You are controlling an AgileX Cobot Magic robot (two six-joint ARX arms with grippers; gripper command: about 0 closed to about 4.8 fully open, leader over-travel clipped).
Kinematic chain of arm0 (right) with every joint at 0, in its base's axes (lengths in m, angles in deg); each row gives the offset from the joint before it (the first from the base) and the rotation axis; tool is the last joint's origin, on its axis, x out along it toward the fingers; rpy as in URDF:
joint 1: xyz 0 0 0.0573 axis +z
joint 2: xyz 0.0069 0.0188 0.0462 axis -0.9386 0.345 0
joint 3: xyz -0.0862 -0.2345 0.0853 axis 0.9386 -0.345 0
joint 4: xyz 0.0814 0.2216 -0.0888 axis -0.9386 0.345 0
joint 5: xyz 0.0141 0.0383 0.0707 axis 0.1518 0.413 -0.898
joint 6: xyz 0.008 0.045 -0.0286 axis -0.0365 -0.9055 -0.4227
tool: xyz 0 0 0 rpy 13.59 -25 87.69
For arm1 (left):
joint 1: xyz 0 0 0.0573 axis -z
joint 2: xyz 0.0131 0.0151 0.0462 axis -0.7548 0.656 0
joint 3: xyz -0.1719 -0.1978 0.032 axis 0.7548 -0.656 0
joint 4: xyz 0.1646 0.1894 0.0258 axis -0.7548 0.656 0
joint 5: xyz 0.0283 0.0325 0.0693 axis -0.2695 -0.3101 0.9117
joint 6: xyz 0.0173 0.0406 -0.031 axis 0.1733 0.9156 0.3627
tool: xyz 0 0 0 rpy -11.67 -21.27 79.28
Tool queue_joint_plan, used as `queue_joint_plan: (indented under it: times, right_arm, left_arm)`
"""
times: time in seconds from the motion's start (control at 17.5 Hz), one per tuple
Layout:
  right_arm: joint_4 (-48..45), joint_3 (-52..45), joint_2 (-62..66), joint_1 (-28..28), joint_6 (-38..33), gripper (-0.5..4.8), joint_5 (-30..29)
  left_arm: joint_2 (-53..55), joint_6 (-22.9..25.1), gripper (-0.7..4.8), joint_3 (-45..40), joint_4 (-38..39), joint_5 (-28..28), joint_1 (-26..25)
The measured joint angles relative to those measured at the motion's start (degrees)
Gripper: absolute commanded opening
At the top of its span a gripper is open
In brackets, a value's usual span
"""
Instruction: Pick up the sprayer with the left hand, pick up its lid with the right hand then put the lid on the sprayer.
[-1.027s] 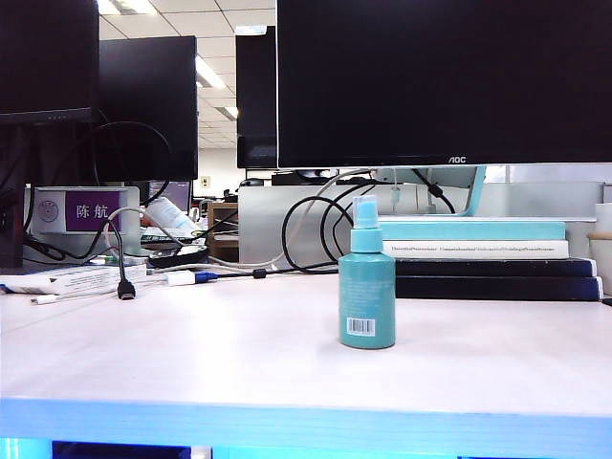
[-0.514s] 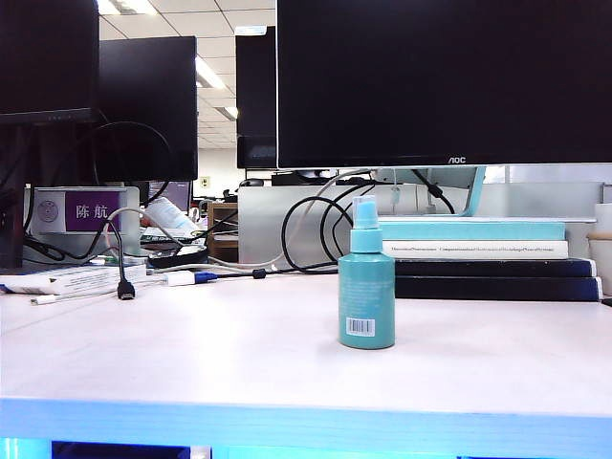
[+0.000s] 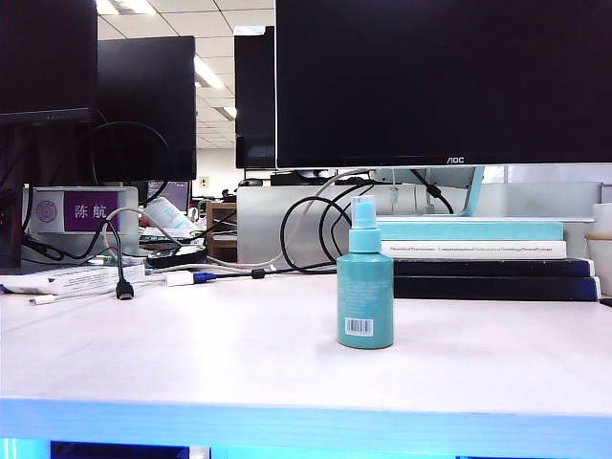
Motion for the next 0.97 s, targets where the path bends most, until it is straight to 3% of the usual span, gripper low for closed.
queue_joint_plan:
  times: [0.17, 0.34, 0.4, 0.57, 0.97]
  right_arm:
    - [8.2, 0.0, 0.0, 0.0, -0.5, -0.01, 0.2]
    - [10.5, 0.0, 0.0, 0.0, -1.4, -0.01, 2.0]
    - [15.1, 0.0, 0.0, 0.0, -1.9, -0.01, 3.8]
    - [13.9, 0.0, 0.0, 0.0, -6.6, -0.01, -0.1]
    - [12.7, 0.0, 0.0, 0.0, -6.8, -0.01, -0.1]
  left_arm:
    - [0.0, 0.1, -0.05, 0.0, 4.1, 0.0, 0.0]
    - [0.0, 0.2, -0.05, 0.0, 6.1, 0.0, 0.0]
    - [0.0, 0.0, -0.05, 0.0, 6.1, 0.0, 0.0]
    - [0.0, 0.0, -0.05, 0.0, 6.2, 0.3, 0.0]
    - [0.0, 0.0, -0.05, 0.0, 6.3, 0.3, 0.0]
